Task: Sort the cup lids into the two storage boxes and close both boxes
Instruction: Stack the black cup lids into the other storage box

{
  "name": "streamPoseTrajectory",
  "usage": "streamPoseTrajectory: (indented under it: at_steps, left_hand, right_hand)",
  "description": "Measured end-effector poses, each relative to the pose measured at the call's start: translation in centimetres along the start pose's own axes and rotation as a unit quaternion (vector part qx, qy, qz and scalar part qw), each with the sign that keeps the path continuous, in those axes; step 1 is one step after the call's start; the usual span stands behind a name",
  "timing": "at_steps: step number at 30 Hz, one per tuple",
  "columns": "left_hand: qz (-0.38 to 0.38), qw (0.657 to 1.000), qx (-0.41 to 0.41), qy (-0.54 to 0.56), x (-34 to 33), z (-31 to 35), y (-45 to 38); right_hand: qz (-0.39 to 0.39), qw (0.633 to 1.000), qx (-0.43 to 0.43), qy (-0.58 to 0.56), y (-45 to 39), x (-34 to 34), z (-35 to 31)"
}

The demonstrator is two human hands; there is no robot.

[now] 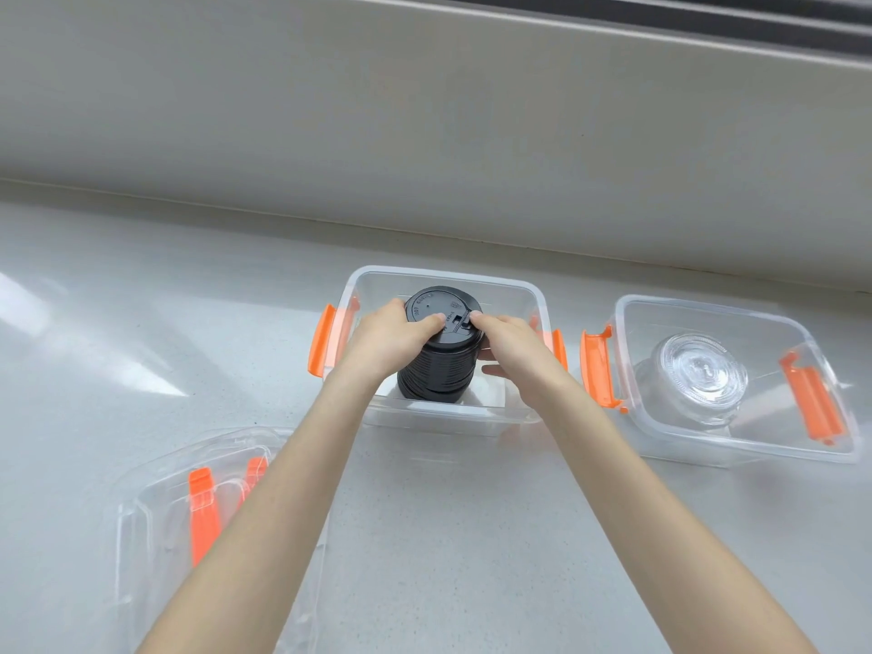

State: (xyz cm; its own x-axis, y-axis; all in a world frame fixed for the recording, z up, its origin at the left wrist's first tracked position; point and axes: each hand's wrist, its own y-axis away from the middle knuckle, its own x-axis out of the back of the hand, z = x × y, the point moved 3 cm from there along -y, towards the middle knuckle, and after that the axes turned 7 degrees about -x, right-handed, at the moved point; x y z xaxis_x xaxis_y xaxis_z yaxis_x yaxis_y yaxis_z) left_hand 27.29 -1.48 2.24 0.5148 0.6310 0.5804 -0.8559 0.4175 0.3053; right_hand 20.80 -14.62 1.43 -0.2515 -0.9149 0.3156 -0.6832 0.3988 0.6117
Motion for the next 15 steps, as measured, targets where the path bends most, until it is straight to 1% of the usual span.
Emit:
streamPoseTrajectory:
  at_steps: [4,7,12,15]
  left_hand:
    - [-0.013,1.0,0.007,-0.011,-0.1,-0.2,-0.1]
    - [-0.023,1.0,0.012,-0.015,-0.3,-0.4,-0.3]
    - [-0.033,0.999,0.022,-0.013,-0.7,-0.4,-0.4]
    - [-0.049,0.997,0.044,0.032,-1.0,-0.5,-0.5]
  right_hand:
    - [-0.018,0.999,-0.009,-0.034,-0.2,-0.2,0.4]
    - [-0.039,0.995,-0.041,-0.077,0.0,-0.3,0.4]
    - [-0.021,0.994,-0.091,-0.055,-0.2,-0.2,0.9]
    - [-0.05,0.99,-0.112,-0.073,-0.2,-0.6,0.9]
